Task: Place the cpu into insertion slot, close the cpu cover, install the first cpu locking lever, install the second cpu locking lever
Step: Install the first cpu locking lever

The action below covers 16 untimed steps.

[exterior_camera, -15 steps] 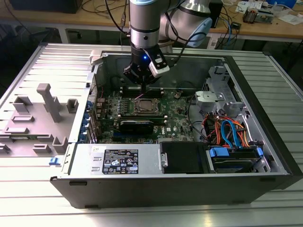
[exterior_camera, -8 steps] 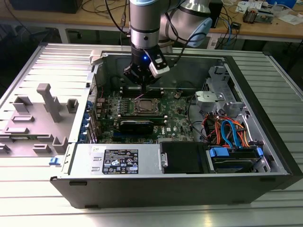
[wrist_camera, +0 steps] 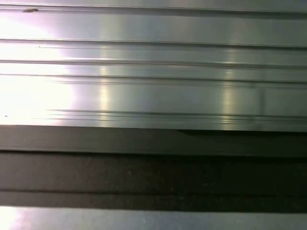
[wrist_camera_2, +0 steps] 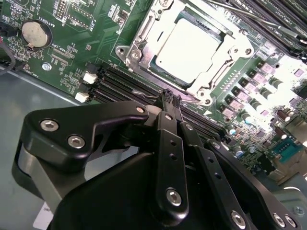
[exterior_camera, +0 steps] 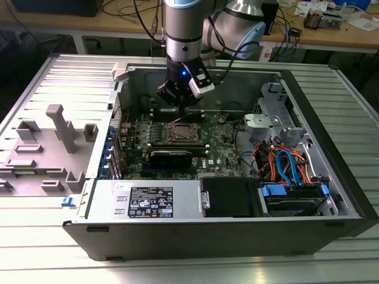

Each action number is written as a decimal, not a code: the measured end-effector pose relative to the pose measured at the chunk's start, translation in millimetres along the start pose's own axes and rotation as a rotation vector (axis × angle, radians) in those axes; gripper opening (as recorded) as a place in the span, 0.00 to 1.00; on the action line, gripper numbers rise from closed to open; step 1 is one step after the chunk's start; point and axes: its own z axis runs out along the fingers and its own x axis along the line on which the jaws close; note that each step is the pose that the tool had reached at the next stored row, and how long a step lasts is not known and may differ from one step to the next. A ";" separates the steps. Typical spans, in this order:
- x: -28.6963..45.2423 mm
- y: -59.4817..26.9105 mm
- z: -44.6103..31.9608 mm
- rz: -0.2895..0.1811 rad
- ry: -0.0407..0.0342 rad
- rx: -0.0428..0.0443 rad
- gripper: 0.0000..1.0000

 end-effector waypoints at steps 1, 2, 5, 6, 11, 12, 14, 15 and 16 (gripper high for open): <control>-1.7 0.0 0.9 0.000 -0.0001 0.0000 0.11; -2.9 -0.1 1.6 0.000 0.0000 -0.0001 0.11; -6.0 -0.1 2.9 0.000 0.0000 0.0001 0.11; -7.5 -0.2 3.3 0.000 0.0000 0.0000 0.11; -12.0 -0.3 5.3 0.000 -0.0001 -0.0001 0.11; -13.2 -0.3 6.0 0.000 -0.0001 -0.0001 0.11; -13.8 -0.2 7.1 0.000 -0.0001 0.0000 0.11; -14.1 -0.2 7.9 0.000 0.0000 0.0000 0.11; -14.6 -0.2 8.6 0.000 -0.0001 0.0000 0.11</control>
